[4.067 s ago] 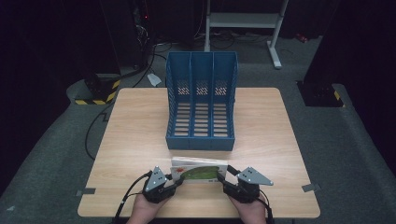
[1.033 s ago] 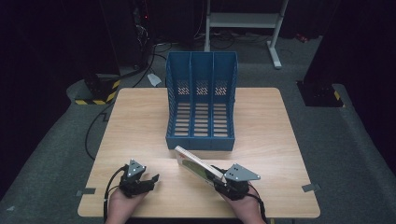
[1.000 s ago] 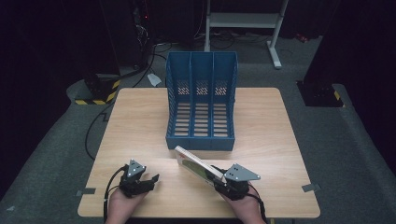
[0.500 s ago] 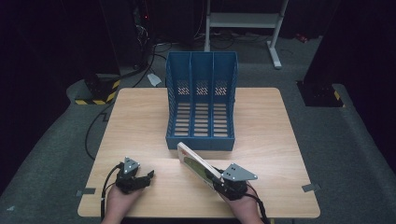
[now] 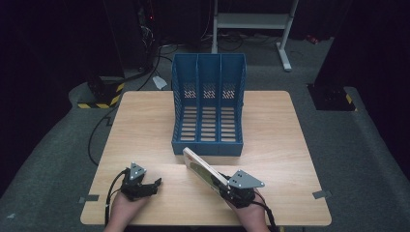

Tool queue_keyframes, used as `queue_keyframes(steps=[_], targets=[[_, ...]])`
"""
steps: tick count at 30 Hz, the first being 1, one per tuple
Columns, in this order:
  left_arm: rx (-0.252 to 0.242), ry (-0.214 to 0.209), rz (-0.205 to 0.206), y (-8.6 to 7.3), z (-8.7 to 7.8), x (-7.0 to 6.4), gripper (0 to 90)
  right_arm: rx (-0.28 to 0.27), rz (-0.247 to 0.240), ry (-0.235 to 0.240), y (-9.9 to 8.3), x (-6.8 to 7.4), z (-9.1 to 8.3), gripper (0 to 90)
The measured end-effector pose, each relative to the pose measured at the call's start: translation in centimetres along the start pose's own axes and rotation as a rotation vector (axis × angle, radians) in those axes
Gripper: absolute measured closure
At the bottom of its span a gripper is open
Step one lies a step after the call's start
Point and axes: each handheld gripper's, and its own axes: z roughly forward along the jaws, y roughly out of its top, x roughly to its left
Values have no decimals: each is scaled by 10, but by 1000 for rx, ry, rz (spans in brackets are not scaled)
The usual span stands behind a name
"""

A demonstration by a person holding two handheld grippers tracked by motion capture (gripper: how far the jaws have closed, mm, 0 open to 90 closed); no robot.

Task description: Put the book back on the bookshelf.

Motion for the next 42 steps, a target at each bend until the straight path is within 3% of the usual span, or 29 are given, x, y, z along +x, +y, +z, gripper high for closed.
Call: queue_keyframes(steps=[8,21,42], targets=[[0,1,-5,0,0,-1,185,-16,27,-9,-1,-1,0,755],[-1,4,-4,0,0,-1,189,-29,17,-42,4,-2,-8,757],[-1,3,-4,0,0,-1,189,-109,34,-113,27,-11,-43,758]])
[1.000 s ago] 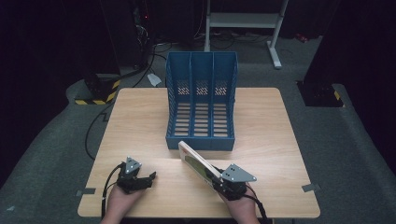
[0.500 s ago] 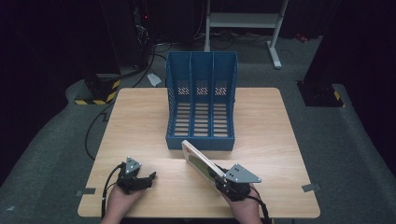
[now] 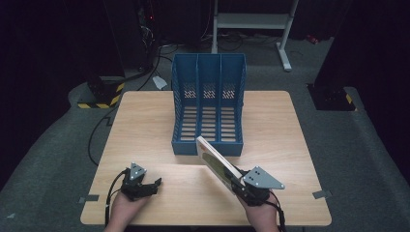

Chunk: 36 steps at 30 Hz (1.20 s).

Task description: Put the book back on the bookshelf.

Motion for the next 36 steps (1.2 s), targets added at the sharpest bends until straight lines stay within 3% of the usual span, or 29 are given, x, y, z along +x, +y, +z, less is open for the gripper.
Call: queue_keyframes(steps=[10,13,20,36], targets=[[0,0,0,0,0,0,189,-53,10,-70,18,-18,-10,759],[0,0,0,0,0,0,189,-59,11,-67,23,-24,-11,758],[0,-2,1,0,0,0,189,-75,5,-66,31,-21,-16,759],[0,-1,2,0,0,0,189,-114,24,-195,46,-45,-10,758]])
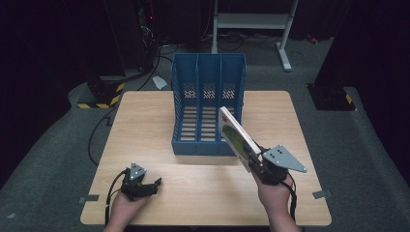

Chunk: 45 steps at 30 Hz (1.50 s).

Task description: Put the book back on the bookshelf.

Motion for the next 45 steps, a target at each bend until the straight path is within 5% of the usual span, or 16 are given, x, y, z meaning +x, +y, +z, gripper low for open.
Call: queue_keyframes(steps=[17,45], targets=[[2,2,5,0,0,0,189,14,33,-115,13,-18,52,758],[0,-1,0,0,0,0,190,84,85,-214,20,-32,128,758]])
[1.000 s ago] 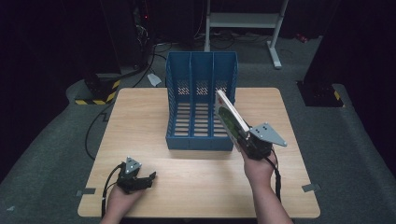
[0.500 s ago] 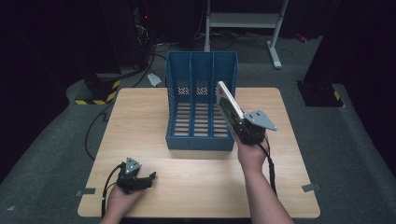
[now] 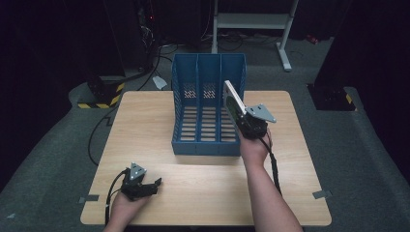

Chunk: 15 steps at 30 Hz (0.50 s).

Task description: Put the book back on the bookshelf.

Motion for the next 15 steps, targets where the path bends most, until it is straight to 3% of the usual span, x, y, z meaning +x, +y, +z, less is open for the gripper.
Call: queue_keyframes(steps=[15], targets=[[0,-1,0,0,0,0,192,36,26,-43,-8,8,38,757]])
